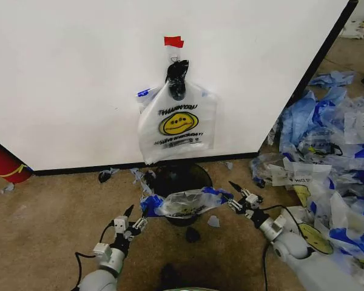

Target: Pick up the garbage bag from the wall and place it over the trash bin.

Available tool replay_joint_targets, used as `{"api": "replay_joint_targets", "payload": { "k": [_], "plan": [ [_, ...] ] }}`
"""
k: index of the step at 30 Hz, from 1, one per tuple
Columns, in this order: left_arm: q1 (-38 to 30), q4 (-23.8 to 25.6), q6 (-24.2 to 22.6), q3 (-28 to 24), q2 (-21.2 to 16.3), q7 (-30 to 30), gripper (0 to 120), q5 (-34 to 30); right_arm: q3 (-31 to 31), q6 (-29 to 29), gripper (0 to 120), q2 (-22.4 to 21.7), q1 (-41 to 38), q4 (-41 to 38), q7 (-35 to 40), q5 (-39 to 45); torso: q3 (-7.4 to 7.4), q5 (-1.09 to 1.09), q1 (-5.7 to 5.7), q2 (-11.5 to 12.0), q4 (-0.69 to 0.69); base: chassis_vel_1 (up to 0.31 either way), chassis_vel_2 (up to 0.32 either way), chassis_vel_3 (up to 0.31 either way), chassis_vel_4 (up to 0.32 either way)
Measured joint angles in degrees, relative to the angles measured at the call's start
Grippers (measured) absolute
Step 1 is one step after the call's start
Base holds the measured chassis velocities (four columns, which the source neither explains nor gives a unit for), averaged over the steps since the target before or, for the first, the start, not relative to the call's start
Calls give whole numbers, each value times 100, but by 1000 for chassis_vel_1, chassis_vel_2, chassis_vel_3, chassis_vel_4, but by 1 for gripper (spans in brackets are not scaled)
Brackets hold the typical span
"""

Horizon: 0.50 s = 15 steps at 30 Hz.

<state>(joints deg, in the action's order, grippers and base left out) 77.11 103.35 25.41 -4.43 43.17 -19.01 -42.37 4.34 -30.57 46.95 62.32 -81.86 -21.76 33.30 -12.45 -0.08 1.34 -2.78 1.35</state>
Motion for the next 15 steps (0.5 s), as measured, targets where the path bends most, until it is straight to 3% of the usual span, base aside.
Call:
{"api": "replay_joint_targets", "payload": {
  "k": [2, 7, 15],
  "plan": [
    [204, 160, 6, 162, -46, 19, 99, 62, 55, -51, 82, -126, 53, -121, -94, -13, 0, 3, 0, 0, 0, 0, 0, 0, 0],
    [539, 399, 44, 428, -96, 29, 100, 173, 191, -123, 98, -311, 142, -294, -419, -25, 0, 2, 0, 0, 0, 0, 0, 0, 0],
    [1013, 927, 87, 826, -138, -23, 100, 381, 639, -288, 100, -520, 148, -358, -1119, -220, 0, 2, 0, 0, -1, 0, 0, 0, 0]
  ]
}}
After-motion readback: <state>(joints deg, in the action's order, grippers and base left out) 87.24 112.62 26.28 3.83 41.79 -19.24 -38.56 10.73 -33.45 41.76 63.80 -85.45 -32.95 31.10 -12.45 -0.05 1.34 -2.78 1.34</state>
